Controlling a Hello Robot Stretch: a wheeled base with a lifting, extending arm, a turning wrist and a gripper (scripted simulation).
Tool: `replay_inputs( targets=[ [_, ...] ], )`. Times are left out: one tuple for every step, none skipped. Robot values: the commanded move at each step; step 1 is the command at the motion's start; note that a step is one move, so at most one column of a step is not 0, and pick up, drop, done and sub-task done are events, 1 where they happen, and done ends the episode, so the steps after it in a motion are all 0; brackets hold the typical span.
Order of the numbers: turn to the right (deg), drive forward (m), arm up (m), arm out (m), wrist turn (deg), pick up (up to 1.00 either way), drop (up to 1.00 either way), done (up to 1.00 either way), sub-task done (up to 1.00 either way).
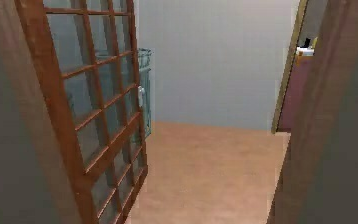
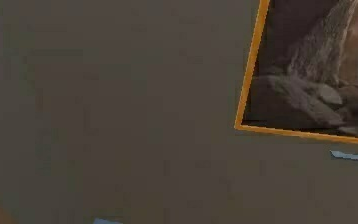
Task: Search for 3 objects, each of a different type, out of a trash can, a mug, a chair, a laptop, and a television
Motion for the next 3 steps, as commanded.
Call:
replay_inputs(
  targets=[
    [0.0,1.00,0.00,0.00,0.0,0.00,0.00,0.00,0.00],
    [3.0,0.00,0.00,0.00,0.0,0.00,0.00,0.00,0.00],
    [0.0,0.60,0.00,0.00,0.0,0.00,0.00,0.00,0.00]
  ],
)
